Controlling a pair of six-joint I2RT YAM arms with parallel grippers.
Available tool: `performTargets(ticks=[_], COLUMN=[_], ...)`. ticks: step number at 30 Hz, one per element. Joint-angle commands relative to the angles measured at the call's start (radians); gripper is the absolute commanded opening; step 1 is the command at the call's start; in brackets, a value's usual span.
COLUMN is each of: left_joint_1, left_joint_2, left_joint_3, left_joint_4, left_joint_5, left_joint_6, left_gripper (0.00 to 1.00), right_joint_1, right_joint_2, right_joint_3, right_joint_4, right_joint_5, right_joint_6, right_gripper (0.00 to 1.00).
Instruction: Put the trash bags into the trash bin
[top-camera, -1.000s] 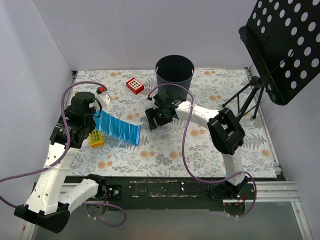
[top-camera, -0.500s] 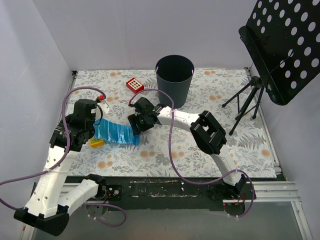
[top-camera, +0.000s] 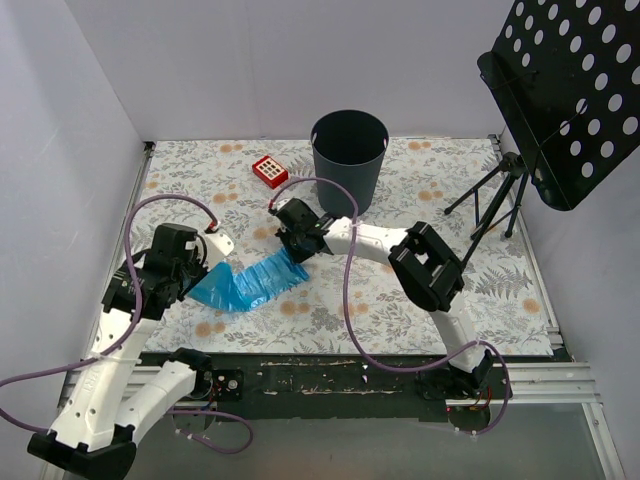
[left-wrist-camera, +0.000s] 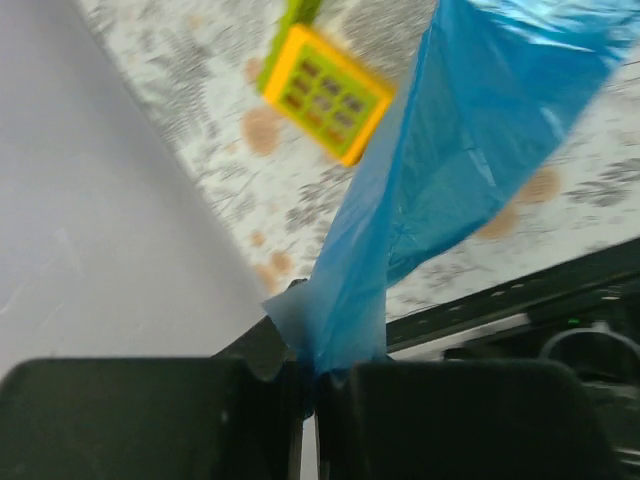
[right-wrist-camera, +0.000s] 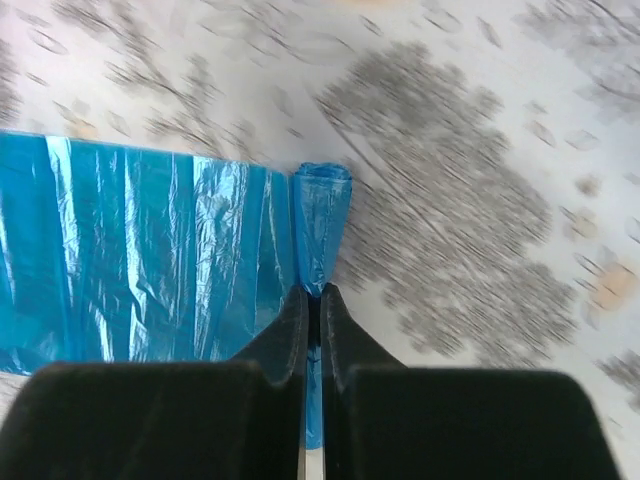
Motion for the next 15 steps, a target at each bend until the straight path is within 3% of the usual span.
performTargets(ticks=[1,6,11,13,15], left_joint_1=[-0.002,0.000,-0.003,0.000,0.000], left_joint_2=[-0.006,0.060,0.217,0.293,0.353], left_joint_3=[-0.024,-0.070,-0.139,-0.112,-0.032], left_joint_4=[0.066,0.202,0.368,0.358,0.295], left_joint_5=[0.459,0.874,0.951,0.916,0.907], left_joint_6=[-0.119,-0.149,-0.280,-0.301,-0.292], left_gripper=[0.00,0.00,0.00,0.00,0.00], right_joint_1=[-0.067,-0.158,-0.244,-0.280,-0.302], right_joint_2=[-0.107,-0.320,-0.446,-0.454,-0.468], right_joint_3=[-0.138,-0.338,-0.496,-0.530,-0.544], right_joint_4=[-0.085,-0.089,-0.063,-0.039,-0.033], right_joint_5=[0.108,0.083,0.036,-0.010,-0.009], right_joint_6=[-0.114,-0.129,-0.136,-0.155,-0.162], right_gripper=[0.01,0.01,0.04,0.38,0.57])
